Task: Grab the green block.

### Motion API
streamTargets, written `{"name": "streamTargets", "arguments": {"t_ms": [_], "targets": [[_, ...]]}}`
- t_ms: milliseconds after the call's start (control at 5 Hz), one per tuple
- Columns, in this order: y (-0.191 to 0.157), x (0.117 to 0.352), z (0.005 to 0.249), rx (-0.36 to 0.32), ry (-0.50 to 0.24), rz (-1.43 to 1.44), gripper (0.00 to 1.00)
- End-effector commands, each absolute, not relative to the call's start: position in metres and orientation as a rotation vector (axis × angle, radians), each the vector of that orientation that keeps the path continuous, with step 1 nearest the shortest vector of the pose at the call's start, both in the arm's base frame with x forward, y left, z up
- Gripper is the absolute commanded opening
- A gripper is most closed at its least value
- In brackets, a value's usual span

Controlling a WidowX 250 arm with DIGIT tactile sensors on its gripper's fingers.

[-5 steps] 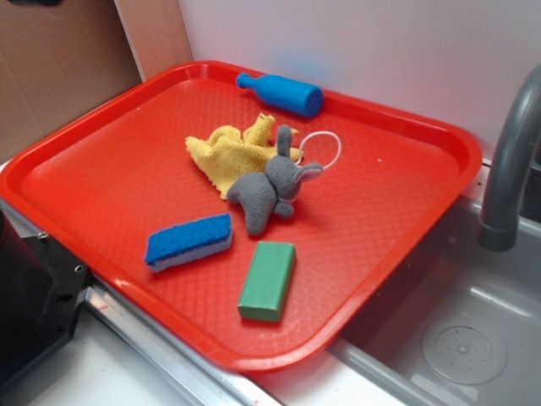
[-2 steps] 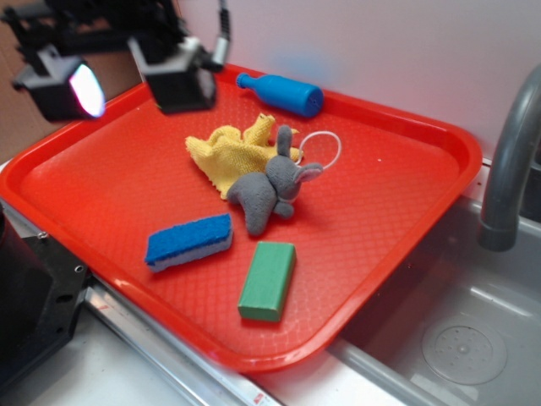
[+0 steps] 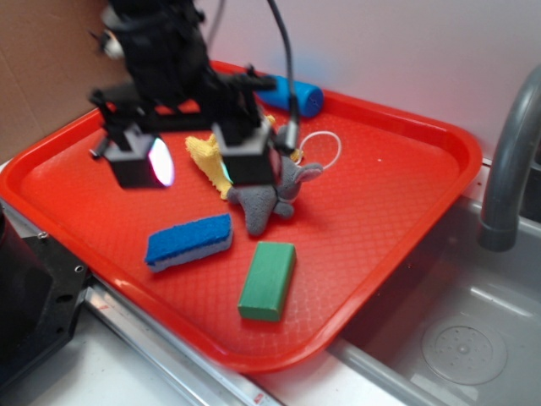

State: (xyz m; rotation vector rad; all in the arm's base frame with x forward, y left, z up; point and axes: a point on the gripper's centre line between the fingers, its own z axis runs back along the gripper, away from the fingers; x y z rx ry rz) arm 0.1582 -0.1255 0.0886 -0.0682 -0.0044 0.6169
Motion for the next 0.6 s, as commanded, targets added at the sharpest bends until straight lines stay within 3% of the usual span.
{"name": "streamTargets", "arguments": {"t_ms": [0, 200, 400], "targets": [[-0.149, 0.167, 0.033, -0.053, -0.027, 0.548, 1.0], [-0.164, 0.161, 0.012, -0.092, 0.012, 0.461, 1.0], [-0.164, 0.161, 0.007, -0.09, 0.008, 0.466, 1.0]]}}
